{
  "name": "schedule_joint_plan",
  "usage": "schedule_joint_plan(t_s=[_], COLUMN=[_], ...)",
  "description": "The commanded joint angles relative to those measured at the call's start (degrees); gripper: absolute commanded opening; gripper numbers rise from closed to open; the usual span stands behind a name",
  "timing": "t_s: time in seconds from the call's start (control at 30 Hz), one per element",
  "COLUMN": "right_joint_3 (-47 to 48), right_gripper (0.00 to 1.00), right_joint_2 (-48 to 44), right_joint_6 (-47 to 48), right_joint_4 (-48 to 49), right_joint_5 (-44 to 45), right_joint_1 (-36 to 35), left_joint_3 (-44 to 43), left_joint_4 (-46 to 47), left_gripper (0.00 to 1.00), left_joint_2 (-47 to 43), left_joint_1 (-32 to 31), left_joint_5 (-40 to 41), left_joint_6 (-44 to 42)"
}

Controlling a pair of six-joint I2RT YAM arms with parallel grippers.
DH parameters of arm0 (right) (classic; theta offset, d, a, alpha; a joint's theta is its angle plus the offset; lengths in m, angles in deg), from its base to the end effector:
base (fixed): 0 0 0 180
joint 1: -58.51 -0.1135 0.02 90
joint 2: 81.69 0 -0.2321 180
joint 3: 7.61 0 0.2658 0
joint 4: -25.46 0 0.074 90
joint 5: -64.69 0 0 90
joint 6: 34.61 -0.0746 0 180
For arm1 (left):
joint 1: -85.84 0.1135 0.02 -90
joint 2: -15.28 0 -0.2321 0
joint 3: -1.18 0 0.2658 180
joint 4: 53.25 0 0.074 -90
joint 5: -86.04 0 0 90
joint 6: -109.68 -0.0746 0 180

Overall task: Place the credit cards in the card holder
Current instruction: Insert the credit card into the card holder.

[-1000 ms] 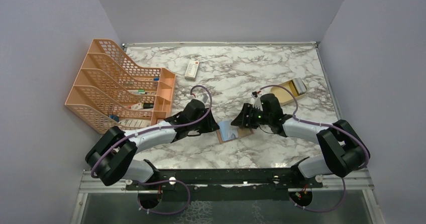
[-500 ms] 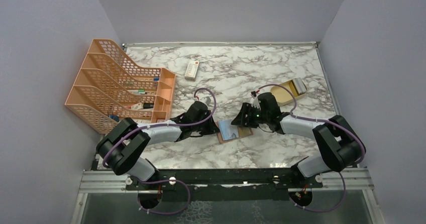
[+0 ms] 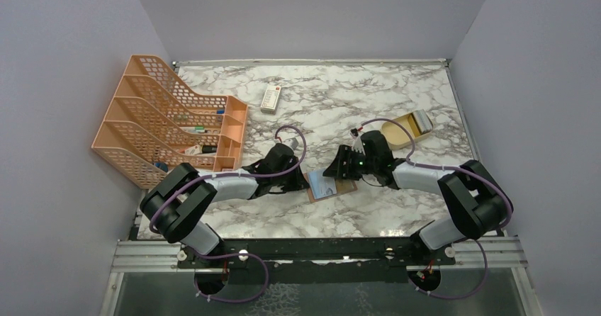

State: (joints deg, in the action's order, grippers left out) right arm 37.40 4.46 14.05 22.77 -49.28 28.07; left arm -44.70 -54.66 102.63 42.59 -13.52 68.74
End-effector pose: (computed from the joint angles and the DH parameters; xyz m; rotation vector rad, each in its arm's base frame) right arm 0.2495 0.1817 0.0718 0.0123 2.5274 1.0619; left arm 0.2221 -0.2259 0.0689 -0.0360 2.5267 -0.9404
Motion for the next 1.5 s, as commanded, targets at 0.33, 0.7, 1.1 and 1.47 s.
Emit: schedule_joint_plan(t_s=[0.33, 0.7, 1.1, 1.47], right_joint_3=[-0.97, 1.2, -1.0, -1.57], right_gripper=[0.48, 0.47, 0.39, 0.33], right_joint_2=[0.76, -3.64, -1.87, -0.69], right_joint_6=[-4.31, -0.2, -3.22, -4.7], right_joint_4=[5.95, -9.21, -0.93, 0.8], right_joint_5=[-4.42, 5.35, -1.91, -2.46], right_joint_1=[-2.18, -2.61, -3.74, -4.28], left_joint_3=[2.07, 1.16, 2.19, 1.0], left_joint_4=[2.39, -0.07, -0.77, -1.24], left_gripper=[0.0, 0.0, 0.0, 0.0], left_joint_2=[0.32, 0.64, -0.53, -0.1], left_joint_1=[0.18, 0.18, 0.18, 0.18], left_joint_5=[1.52, 2.34, 3.04, 2.05], left_joint_6=[0.27, 0.24, 0.53, -0.18])
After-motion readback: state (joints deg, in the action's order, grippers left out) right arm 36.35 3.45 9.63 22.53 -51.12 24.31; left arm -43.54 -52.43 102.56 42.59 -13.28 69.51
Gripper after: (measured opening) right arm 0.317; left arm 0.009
